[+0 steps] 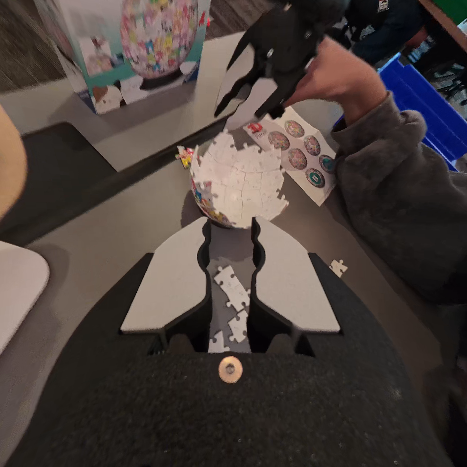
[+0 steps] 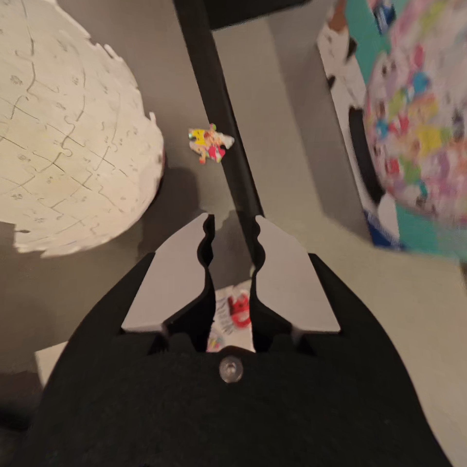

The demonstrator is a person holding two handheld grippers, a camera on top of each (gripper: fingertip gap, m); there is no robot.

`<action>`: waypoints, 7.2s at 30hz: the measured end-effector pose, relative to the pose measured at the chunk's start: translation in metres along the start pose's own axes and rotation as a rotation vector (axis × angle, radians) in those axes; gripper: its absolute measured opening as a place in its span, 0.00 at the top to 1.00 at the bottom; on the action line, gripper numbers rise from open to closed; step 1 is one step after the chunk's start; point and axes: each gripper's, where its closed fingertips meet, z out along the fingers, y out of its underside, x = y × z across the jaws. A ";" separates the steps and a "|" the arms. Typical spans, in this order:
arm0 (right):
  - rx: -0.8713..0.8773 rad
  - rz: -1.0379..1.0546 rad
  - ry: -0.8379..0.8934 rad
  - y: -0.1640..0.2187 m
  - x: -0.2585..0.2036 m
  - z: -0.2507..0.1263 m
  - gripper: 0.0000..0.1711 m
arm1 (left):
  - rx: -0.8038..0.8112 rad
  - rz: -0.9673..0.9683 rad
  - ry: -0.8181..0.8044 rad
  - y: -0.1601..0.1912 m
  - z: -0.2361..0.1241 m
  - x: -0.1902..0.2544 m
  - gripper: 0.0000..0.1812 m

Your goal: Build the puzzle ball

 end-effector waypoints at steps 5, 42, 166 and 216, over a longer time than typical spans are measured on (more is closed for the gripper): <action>0.042 0.223 0.045 0.039 -0.053 -0.029 0.69 | 0.036 0.040 0.049 0.041 0.014 0.023 0.67; 0.152 0.021 -0.146 0.016 -0.145 0.021 0.51 | -0.173 0.067 -0.067 0.085 0.110 0.039 0.49; 0.930 0.352 -0.594 0.005 -0.417 -0.152 0.88 | 0.577 -0.250 0.450 0.140 -0.064 0.285 0.99; 0.570 -0.126 -0.397 -0.032 -0.203 -0.064 0.99 | -0.256 0.604 0.090 0.020 0.051 0.108 0.88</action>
